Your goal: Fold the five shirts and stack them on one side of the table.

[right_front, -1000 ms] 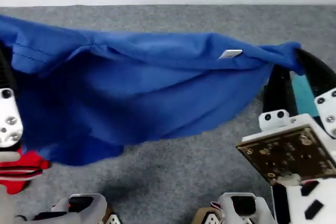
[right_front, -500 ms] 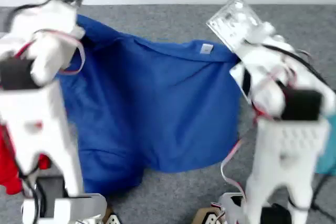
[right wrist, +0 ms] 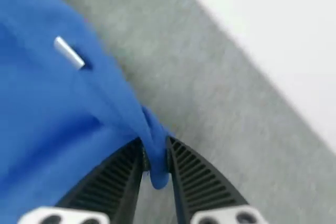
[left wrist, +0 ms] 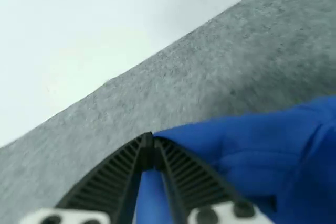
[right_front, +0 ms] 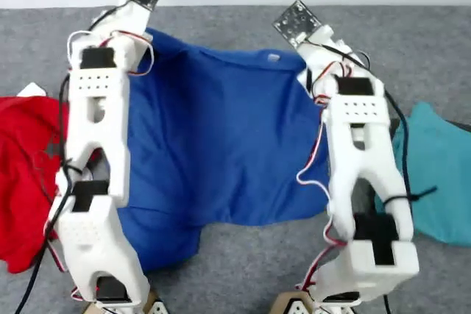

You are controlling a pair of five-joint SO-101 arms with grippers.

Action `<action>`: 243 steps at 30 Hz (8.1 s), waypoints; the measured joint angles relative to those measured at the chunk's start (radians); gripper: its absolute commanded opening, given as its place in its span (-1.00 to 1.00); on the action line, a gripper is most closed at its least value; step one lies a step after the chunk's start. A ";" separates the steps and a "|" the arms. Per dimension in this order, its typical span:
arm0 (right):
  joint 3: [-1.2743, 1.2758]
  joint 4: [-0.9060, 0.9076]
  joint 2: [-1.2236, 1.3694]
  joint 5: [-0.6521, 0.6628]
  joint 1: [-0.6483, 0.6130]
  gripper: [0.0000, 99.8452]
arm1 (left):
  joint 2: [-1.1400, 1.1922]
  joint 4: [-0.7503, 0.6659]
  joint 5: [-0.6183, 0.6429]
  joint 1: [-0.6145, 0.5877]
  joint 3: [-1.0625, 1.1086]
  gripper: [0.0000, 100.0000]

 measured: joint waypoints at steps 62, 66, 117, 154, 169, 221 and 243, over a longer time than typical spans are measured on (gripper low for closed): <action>-0.356 1.057 0.153 0.390 0.063 -0.97 | -0.812 0.905 -0.519 0.118 0.973 -0.92; -0.356 1.057 0.153 0.390 0.063 -0.92 | -0.815 0.904 -0.519 0.118 1.000 -0.84; -1.068 0.756 0.839 0.146 -0.038 -0.98 | -0.819 -0.014 -0.060 -0.071 1.166 -0.99; -1.448 1.165 0.839 0.002 -0.121 -0.98 | 0.236 0.391 0.012 -0.203 0.015 -0.90; -1.448 1.166 0.819 0.002 -0.126 -0.98 | 0.336 0.891 0.055 -0.276 -0.669 -0.90; -0.365 0.964 0.477 -0.072 -0.980 -0.98 | 0.319 0.910 0.074 -0.956 -0.749 -0.90; -0.545 0.819 0.477 -0.089 -0.707 -0.70 | 0.319 0.910 0.068 -0.959 -0.749 -0.90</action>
